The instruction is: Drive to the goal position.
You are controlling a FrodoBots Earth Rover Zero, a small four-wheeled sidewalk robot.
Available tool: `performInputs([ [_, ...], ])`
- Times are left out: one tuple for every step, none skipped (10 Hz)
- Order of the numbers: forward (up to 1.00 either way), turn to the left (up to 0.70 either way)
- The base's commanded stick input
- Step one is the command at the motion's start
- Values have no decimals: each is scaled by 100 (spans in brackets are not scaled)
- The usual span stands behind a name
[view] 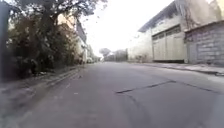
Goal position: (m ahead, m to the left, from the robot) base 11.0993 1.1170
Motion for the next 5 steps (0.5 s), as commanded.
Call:
performInputs([
  [100, 7],
  [100, 7],
  [100, 7],
  [100, 7],
  [100, 7],
])
